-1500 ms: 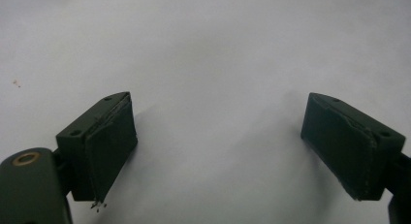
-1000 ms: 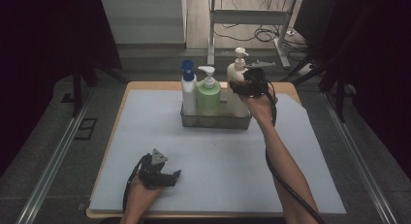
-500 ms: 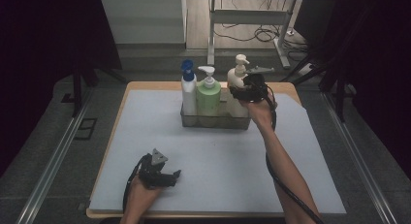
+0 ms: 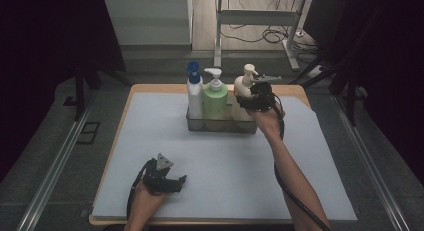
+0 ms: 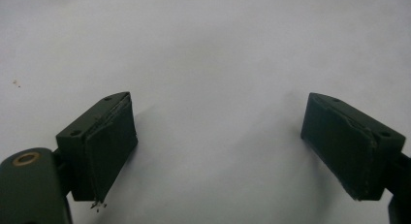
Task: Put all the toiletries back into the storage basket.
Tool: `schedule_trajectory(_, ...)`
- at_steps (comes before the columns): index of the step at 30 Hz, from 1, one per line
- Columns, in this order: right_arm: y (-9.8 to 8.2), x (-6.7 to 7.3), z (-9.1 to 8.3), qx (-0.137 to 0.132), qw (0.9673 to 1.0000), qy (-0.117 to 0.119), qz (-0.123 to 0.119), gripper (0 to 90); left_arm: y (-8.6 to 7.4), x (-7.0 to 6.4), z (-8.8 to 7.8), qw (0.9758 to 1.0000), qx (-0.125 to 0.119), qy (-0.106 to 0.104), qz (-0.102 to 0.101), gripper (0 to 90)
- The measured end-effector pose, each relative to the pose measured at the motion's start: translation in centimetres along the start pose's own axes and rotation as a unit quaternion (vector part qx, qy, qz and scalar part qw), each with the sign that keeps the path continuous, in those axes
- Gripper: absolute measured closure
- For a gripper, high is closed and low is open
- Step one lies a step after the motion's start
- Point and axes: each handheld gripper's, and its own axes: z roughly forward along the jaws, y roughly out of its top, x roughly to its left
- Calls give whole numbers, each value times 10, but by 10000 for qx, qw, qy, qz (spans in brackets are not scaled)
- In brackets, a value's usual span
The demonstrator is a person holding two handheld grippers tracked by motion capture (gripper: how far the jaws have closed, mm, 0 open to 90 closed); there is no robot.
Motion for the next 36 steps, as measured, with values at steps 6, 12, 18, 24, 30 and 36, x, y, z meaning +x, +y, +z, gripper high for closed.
schedule_trajectory(6, -6, 0, 4, 57, 10000, 0, 26, 372, 0, 0, 0, 10000, -1, -1, -2, 121)
schedule_trajectory(12, -10, 0, 7, 122, 9999, -8, 2, 371, 0, 0, 0, 10000, -10, -5, -13, 121)
schedule_trajectory(18, -12, 0, 10, 174, 9998, -31, -20, 371, 0, 0, 0, 10000, -22, -7, -26, 121)
schedule_trajectory(24, -15, 0, 12, 228, 9997, -39, -20, 370, 0, 0, 0, 10000, -6, -5, -9, 121)
schedule_trajectory(30, -15, -1, 13, 232, 9997, 5, -41, 364, 0, 0, 0, 10000, -6, -4, -9, 121)
schedule_trajectory(36, -17, -4, 13, 160, 9999, 41, 17, 356, 0, 0, 0, 10000, -5, -4, -7, 121)
